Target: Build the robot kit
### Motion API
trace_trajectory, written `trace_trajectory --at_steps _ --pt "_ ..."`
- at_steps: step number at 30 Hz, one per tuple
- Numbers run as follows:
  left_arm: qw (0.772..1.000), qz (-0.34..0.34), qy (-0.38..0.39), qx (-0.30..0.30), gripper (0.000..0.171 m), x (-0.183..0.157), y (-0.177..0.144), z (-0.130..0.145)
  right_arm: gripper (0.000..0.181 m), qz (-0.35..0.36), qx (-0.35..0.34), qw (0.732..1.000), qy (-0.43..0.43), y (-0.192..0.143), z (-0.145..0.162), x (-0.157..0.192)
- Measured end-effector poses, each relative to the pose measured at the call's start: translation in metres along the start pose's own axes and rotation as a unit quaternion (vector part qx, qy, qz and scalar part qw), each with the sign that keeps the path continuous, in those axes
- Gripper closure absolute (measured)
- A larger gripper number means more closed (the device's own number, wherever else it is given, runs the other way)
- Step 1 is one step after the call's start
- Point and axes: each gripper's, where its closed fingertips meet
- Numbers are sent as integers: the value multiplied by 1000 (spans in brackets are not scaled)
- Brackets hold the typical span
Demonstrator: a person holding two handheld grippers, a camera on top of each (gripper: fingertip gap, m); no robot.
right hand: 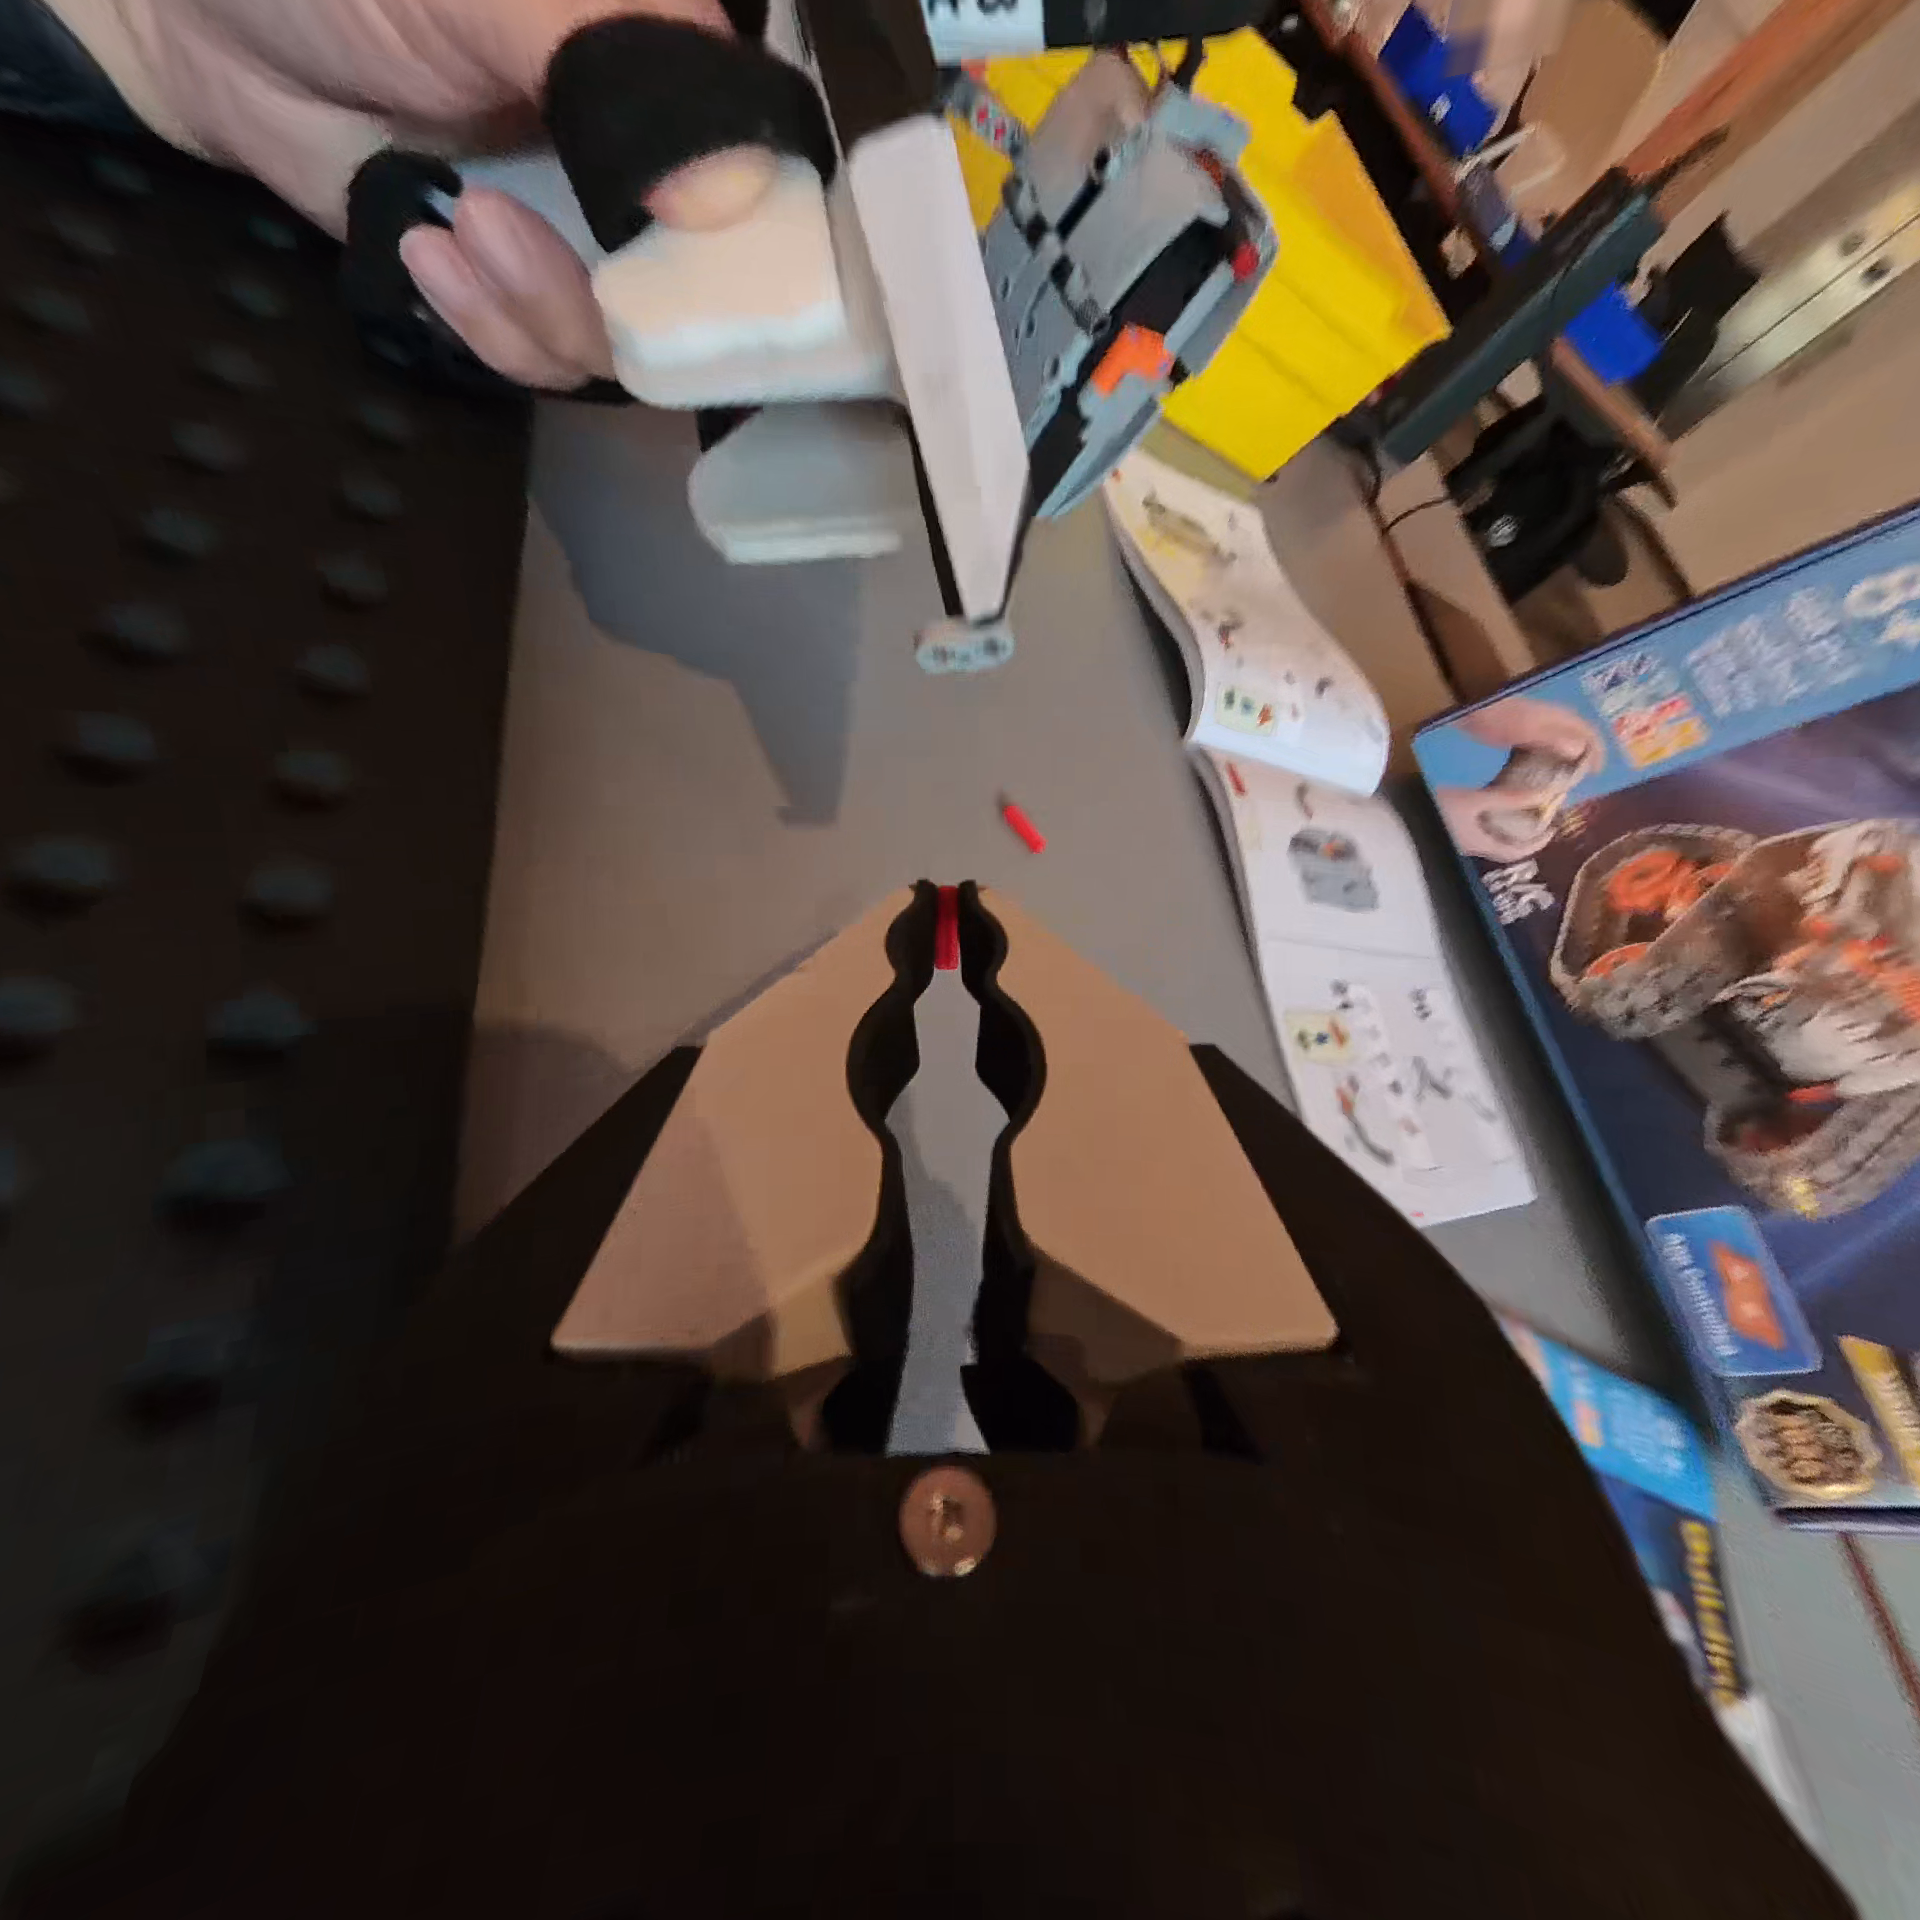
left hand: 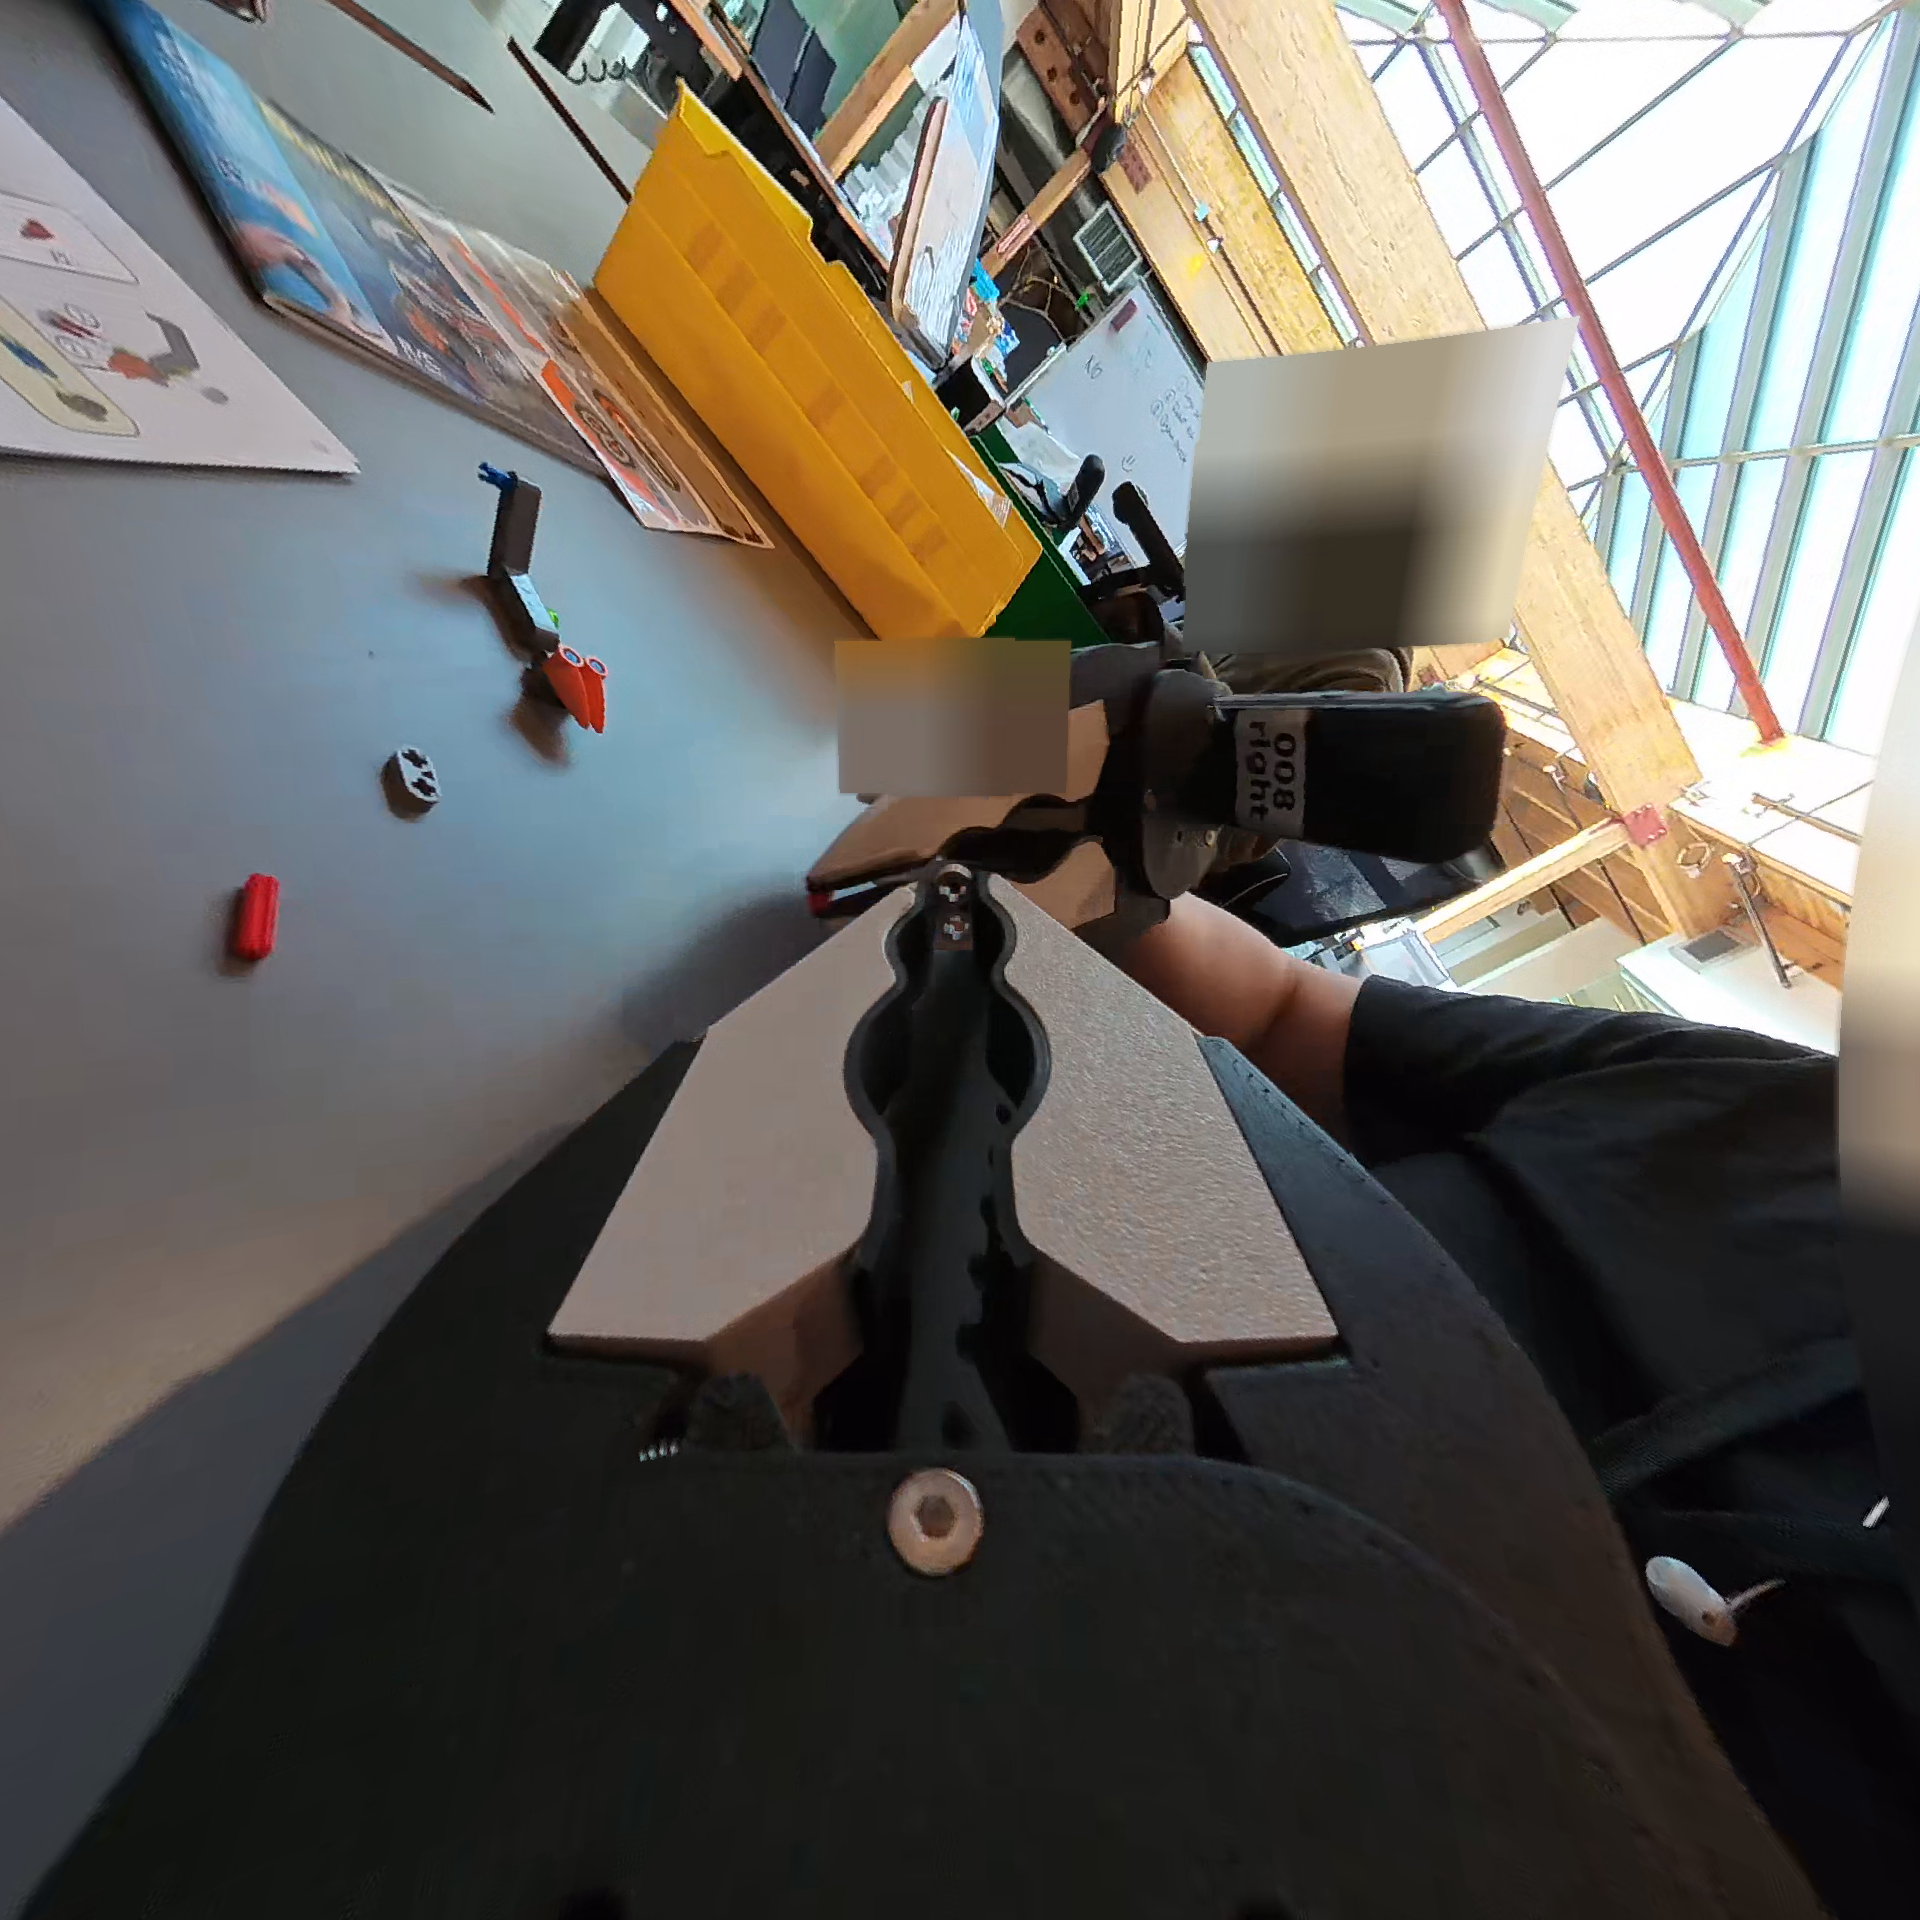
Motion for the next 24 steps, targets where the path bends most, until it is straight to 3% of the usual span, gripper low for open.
trace_trajectory --at_steps 6,11,17,20,24 --pt "1000 -2 -9 8 167 3 2 3 178 -82 58 984 151 15 22 5" --pt "1000 -2 -10 16 167 3 4 6 176 -101 117 973 170 24 44 10" --pt "1000 1 -11 15 167 3 4 5 165 -112 109 965 212 16 44 6" --pt "1000 1 -10 19 167 3 4 6 163 -98 132 966 199 12 49 2" --pt "1000 1 -12 20 166 3 4 6 162 -120 201 965 116 6 45 5"
Point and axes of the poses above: each gripper's, where its closed fingertips meet, y out along the fingers, z out of its underside, x = y × z across the jaws, and after that the axes turned 15 degrees about y, right-handed
